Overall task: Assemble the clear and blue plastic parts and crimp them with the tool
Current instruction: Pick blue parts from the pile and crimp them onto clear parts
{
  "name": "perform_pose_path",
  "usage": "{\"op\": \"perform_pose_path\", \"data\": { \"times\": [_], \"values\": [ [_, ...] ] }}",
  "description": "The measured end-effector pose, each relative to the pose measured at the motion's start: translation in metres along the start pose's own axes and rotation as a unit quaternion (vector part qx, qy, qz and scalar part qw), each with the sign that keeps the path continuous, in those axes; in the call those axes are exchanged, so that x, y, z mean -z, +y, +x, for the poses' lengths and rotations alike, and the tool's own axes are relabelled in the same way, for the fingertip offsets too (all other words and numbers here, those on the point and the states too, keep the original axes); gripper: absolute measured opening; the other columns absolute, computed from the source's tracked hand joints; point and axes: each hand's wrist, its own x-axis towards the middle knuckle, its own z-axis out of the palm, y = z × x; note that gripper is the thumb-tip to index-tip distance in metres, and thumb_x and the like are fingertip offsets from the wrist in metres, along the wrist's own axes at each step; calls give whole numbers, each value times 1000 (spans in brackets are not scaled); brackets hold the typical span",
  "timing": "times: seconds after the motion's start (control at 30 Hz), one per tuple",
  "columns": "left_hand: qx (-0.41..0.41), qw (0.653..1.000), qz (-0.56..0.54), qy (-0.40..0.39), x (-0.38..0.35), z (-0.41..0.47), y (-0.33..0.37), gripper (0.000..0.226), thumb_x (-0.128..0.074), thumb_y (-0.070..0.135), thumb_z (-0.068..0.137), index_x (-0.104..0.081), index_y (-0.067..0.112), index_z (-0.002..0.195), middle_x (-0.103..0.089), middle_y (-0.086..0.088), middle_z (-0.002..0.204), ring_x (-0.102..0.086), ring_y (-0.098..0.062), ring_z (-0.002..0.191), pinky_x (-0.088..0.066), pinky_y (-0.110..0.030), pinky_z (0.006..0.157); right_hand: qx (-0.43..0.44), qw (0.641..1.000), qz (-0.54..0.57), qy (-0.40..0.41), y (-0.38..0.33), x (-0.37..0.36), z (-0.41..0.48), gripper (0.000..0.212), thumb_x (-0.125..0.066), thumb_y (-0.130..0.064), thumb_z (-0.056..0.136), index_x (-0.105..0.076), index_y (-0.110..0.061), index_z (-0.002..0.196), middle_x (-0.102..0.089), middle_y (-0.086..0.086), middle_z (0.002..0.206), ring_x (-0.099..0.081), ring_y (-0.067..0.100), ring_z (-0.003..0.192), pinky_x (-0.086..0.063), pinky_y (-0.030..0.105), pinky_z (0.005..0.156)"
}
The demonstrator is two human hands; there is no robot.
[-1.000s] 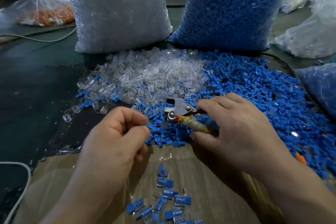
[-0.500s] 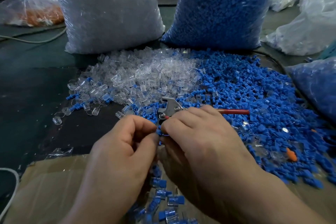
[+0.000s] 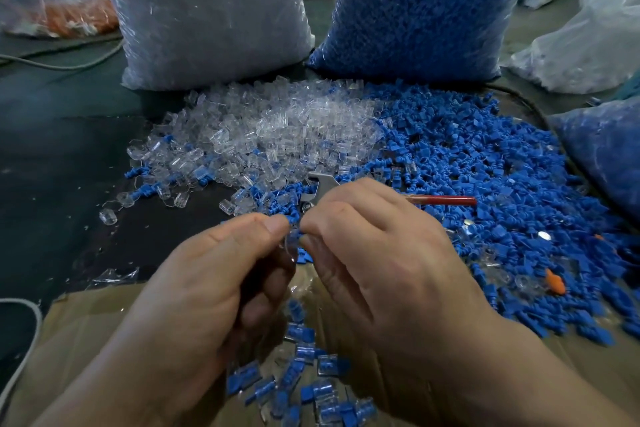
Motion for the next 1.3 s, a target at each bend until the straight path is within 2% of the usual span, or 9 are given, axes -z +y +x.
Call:
{"op": "perform_pose_path", "data": {
  "times": [0.13, 0.3, 0.43, 0.57, 0.67, 0.83, 0.93, 1.13, 1.3],
  "values": [
    [11, 994, -79, -71, 4, 10, -6, 53, -86, 60, 48, -59, 15, 60, -43, 1, 41, -30, -10, 29, -24, -14, 38, 8, 1000, 20, -4, 0, 3, 1, 14, -55, -12, 97, -62, -5, 87, -58, 6, 85, -50, 24, 78, -42, 43, 63],
    [-171, 985, 28, 7, 0, 3, -12, 29, -80, 43, 57, -68, 21, 71, -54, -5, 53, -48, -17, 40, -41, -25, 40, -143, 986, 64, -48, -12, 2, 2, 25, -42, -36, 94, -52, -23, 75, -50, -11, 67, -46, 9, 64, -36, 34, 56],
    [-343, 896, 282, 30, 8, -5, -8, 13, -68, 39, 73, -67, 32, 84, -64, 0, 69, -59, -19, 54, -50, -33, 45, -365, 838, 367, -172, -11, 13, 3, 22, -48, -36, 76, -51, -20, 62, -44, -7, 54, -41, 9, 49, -31, 31, 49],
    [-250, 842, 473, 64, 18, -8, 5, 16, -62, 49, 74, -63, 37, 85, -67, 15, 71, -63, -6, 62, -52, -19, 51, -295, 923, 84, -233, -2, 16, -2, 36, -49, -48, 91, -51, -18, 72, -56, -7, 60, -49, 6, 52, -43, 34, 50],
    [-144, 821, 551, 48, 26, -6, 9, 15, -59, 43, 75, -59, 43, 90, -66, 21, 74, -60, 0, 67, -49, -22, 51, -241, 935, -113, -234, 1, 13, -10, 30, -40, -59, 94, -47, -30, 93, -59, -9, 75, -57, 15, 71, -50, 35, 62],
    [-161, 767, 621, 3, 22, -6, 3, 32, -46, 63, 65, -55, 48, 91, -58, 32, 92, -56, 5, 81, -45, -19, 56, -192, 942, -166, -217, 1, -5, -9, 38, -39, -64, 93, -39, -32, 112, -42, -9, 79, -40, 22, 62, -27, 29, 45],
    [-174, 768, 616, -27, 21, -6, 4, 33, -46, 69, 65, -58, 49, 87, -60, 30, 90, -58, 6, 78, -45, -17, 55, -174, 944, -181, -214, 3, -14, -2, 38, -37, -62, 94, -43, -30, 112, -55, -4, 95, -55, 27, 71, -24, 32, 47],
    [-220, 775, 549, 226, 40, 9, -4, 24, -59, 56, 81, -53, 50, 103, -62, 19, 81, -59, -2, 65, -51, -30, 57, -164, 952, -159, -205, 11, -21, 1, 25, -39, -53, 98, -48, -30, 96, -56, -7, 89, -55, 25, 70, -28, 32, 48],
    [-140, 725, 632, 235, 35, 20, -6, 61, -49, 50, 90, -39, 36, 148, -50, 4, 137, -60, -21, 107, -53, -46, 90, -163, 956, -150, -191, 16, -24, -1, 18, -43, -44, 99, -43, -29, 89, -60, -7, 90, -59, 24, 72, -38, 35, 53]
  ]
}}
